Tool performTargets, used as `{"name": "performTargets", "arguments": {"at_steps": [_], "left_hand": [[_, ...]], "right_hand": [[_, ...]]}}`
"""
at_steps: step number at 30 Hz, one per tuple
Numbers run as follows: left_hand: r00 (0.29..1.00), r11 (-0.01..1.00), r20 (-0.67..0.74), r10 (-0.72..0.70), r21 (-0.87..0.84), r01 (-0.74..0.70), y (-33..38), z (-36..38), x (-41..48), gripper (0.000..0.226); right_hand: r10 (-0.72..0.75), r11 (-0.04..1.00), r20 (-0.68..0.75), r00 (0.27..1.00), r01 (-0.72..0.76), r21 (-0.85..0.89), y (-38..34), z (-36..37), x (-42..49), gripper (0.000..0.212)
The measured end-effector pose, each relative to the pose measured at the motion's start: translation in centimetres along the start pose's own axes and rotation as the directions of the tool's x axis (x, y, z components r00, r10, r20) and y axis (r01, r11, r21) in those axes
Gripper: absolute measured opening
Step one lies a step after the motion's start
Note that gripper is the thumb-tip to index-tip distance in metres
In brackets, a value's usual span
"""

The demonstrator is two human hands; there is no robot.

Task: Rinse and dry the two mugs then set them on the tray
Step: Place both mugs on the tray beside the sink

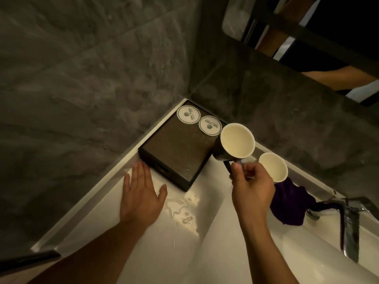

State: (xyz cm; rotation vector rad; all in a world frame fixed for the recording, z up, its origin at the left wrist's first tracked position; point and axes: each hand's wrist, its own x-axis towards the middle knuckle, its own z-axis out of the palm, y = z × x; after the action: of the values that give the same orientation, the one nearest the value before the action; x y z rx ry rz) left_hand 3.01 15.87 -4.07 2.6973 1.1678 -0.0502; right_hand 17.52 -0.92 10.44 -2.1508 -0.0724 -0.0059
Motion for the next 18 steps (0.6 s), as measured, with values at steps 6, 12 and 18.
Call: {"name": "performTargets", "arguments": {"at_steps": [6, 12, 18], "left_hand": [[1.0, 1.0, -0.004, 0.009, -0.013, -0.009, -0.1, 0.1, -0.1, 0.092], [1.0, 1.0, 0.005, 0.0, -0.031, 0.0, -0.3, 0.4, 0.0, 0.091], [1.0, 1.0, 0.01, 0.009, -0.03, -0.008, -0.5, 0.3, 0.2, 0.091]], "right_hand": [[-0.086, 0.996, 0.032, 0.996, 0.086, 0.007, -5.0, 4.5, 2.9, 0.015], [-0.142, 0.989, 0.055, 0.988, 0.144, -0.027, -7.9, 9.5, 5.7, 0.022], [-0.143, 0.988, 0.075, 0.987, 0.147, -0.052, -9.0, 12.3, 6.7, 0.024]]}}
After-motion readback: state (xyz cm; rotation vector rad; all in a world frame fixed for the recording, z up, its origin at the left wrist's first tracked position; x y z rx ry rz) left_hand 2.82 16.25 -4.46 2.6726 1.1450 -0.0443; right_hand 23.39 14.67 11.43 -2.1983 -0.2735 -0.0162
